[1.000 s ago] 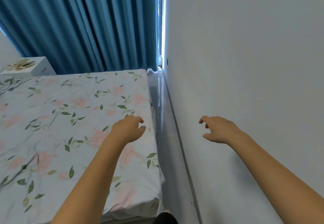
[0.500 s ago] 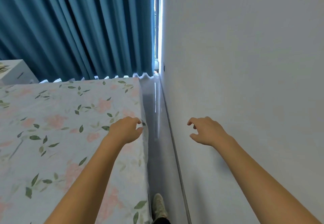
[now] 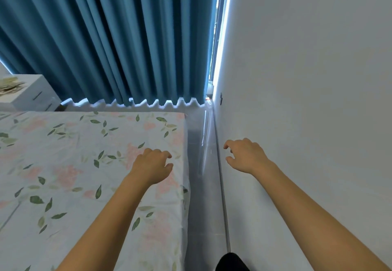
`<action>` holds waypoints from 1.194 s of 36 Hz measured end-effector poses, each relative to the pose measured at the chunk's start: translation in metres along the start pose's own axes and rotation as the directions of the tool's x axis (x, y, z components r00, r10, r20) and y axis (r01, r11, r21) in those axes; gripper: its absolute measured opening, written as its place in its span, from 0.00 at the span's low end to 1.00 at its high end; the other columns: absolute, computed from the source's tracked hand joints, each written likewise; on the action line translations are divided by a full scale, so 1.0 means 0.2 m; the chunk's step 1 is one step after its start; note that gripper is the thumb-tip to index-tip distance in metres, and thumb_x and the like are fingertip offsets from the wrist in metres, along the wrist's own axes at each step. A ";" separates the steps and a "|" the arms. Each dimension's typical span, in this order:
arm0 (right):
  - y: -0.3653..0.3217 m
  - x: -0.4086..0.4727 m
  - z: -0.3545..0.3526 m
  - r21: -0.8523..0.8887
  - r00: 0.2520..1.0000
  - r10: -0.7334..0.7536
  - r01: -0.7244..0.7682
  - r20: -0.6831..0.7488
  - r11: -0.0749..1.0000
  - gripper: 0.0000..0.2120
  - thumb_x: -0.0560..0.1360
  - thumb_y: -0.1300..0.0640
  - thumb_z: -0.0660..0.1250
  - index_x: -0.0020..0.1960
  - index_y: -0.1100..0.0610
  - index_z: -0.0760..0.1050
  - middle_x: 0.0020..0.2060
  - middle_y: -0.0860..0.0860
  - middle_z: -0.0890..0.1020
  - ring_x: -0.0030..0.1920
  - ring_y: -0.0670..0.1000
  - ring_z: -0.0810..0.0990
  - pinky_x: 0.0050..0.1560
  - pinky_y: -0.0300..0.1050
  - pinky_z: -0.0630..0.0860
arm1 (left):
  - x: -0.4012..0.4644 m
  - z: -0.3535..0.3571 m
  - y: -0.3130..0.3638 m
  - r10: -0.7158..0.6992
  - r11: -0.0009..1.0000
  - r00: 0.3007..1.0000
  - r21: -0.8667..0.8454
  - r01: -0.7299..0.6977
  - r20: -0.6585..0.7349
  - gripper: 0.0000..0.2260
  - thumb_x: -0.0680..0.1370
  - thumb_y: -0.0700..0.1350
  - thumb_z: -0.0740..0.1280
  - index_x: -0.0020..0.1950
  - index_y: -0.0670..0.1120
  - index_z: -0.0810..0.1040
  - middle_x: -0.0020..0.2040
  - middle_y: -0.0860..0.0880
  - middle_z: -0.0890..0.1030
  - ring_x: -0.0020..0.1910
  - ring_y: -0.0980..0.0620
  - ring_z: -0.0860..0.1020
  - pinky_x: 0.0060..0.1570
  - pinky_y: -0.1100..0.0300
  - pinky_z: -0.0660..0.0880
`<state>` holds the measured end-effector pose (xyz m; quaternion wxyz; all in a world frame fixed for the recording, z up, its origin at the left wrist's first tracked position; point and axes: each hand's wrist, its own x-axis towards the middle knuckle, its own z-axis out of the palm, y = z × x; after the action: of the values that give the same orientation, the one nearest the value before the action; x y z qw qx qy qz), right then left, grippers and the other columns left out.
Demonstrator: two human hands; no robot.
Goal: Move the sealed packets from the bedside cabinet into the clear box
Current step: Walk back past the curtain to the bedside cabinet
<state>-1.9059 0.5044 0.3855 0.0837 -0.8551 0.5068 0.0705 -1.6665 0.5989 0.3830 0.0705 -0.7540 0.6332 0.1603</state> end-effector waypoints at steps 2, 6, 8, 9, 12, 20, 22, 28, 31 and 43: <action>0.02 0.18 -0.03 0.014 1.000 -0.018 0.017 0.006 1.000 0.18 0.78 0.53 0.59 0.68 0.50 0.67 0.59 0.51 0.78 0.60 0.54 0.72 0.54 0.48 0.71 | 0.15 -0.03 -0.02 -0.005 1.000 1.000 0.001 0.005 -0.002 0.19 0.81 0.53 0.56 0.71 0.51 0.68 0.68 0.48 0.73 0.68 0.44 0.67 0.62 0.50 0.69; 0.10 0.58 -0.07 0.036 1.000 -0.024 0.023 0.018 0.999 0.18 0.78 0.53 0.59 0.68 0.51 0.67 0.60 0.51 0.77 0.60 0.54 0.73 0.52 0.47 0.70 | 0.51 -0.13 -0.04 -0.016 0.999 1.000 0.051 0.018 -0.026 0.18 0.81 0.54 0.55 0.71 0.52 0.68 0.68 0.49 0.73 0.66 0.45 0.70 0.62 0.50 0.68; 0.16 0.78 -0.10 0.036 0.999 -0.024 0.023 0.040 0.999 0.19 0.78 0.53 0.60 0.68 0.51 0.67 0.61 0.52 0.76 0.60 0.55 0.74 0.52 0.47 0.70 | 0.72 -0.19 -0.04 -0.017 0.998 0.999 0.066 0.019 -0.027 0.18 0.81 0.54 0.55 0.71 0.52 0.68 0.68 0.49 0.73 0.65 0.45 0.70 0.62 0.50 0.68; 0.20 0.89 -0.11 0.038 0.999 -0.024 0.022 0.046 0.999 0.19 0.78 0.53 0.60 0.68 0.51 0.67 0.61 0.52 0.76 0.60 0.55 0.74 0.53 0.47 0.70 | 0.83 -0.23 -0.03 -0.020 0.998 0.999 0.064 0.022 -0.030 0.18 0.81 0.54 0.55 0.70 0.52 0.68 0.68 0.49 0.73 0.65 0.46 0.70 0.62 0.50 0.68; 0.31 1.20 -0.17 0.051 0.999 -0.017 0.015 0.039 0.999 0.16 0.77 0.54 0.59 0.65 0.52 0.69 0.57 0.52 0.78 0.58 0.55 0.74 0.51 0.46 0.69 | 1.14 -0.34 -0.02 -0.040 0.998 0.998 0.048 0.043 -0.050 0.18 0.81 0.53 0.56 0.70 0.52 0.69 0.68 0.50 0.72 0.66 0.46 0.70 0.61 0.52 0.68; 0.52 1.81 -0.31 0.112 0.999 0.040 -0.043 0.024 0.993 0.14 0.77 0.53 0.59 0.62 0.52 0.70 0.57 0.51 0.78 0.58 0.55 0.74 0.49 0.46 0.68 | 1.81 -0.58 0.03 -0.030 0.999 0.997 0.023 0.032 -0.078 0.17 0.81 0.51 0.56 0.69 0.52 0.70 0.67 0.50 0.73 0.66 0.48 0.71 0.60 0.52 0.69; 0.55 1.92 -0.33 0.120 0.998 0.049 -0.053 0.038 0.991 0.15 0.77 0.53 0.59 0.64 0.52 0.69 0.59 0.51 0.77 0.60 0.55 0.73 0.53 0.48 0.69 | 1.95 -0.62 0.04 -0.030 1.000 0.997 -0.002 0.030 -0.073 0.17 0.80 0.51 0.57 0.69 0.52 0.71 0.67 0.50 0.74 0.65 0.48 0.71 0.60 0.54 0.69; 0.66 2.27 -0.41 0.120 0.993 0.075 -0.087 0.094 0.989 0.18 0.78 0.53 0.59 0.68 0.51 0.67 0.62 0.51 0.76 0.62 0.55 0.72 0.58 0.49 0.71 | 2.31 -0.75 -0.01 -0.028 0.999 0.999 -0.040 0.026 -0.040 0.17 0.80 0.51 0.57 0.69 0.52 0.70 0.68 0.51 0.73 0.65 0.48 0.72 0.60 0.55 0.70; 0.71 2.48 -0.43 0.119 0.991 0.075 -0.089 0.114 0.989 0.19 0.78 0.53 0.59 0.68 0.51 0.66 0.62 0.51 0.76 0.62 0.55 0.73 0.59 0.49 0.72 | 2.52 -0.82 -0.05 -0.039 0.998 0.999 -0.046 0.037 -0.033 0.17 0.80 0.51 0.57 0.69 0.52 0.70 0.69 0.50 0.72 0.65 0.47 0.72 0.61 0.53 0.71; 0.84 3.72 -0.58 0.053 0.994 -0.001 -0.005 0.109 0.999 0.18 0.78 0.52 0.58 0.68 0.51 0.66 0.62 0.51 0.75 0.62 0.55 0.72 0.58 0.48 0.70 | 3.67 -1.10 -0.23 -0.031 0.999 0.999 0.007 0.031 -0.037 0.17 0.80 0.51 0.57 0.68 0.51 0.72 0.68 0.50 0.70 0.62 0.47 0.75 0.65 0.52 0.64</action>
<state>-1.6942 -0.2357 0.3343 0.1339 -0.8470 0.5040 0.1036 -1.4804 -0.1444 0.3421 0.0644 -0.7662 0.6232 0.1428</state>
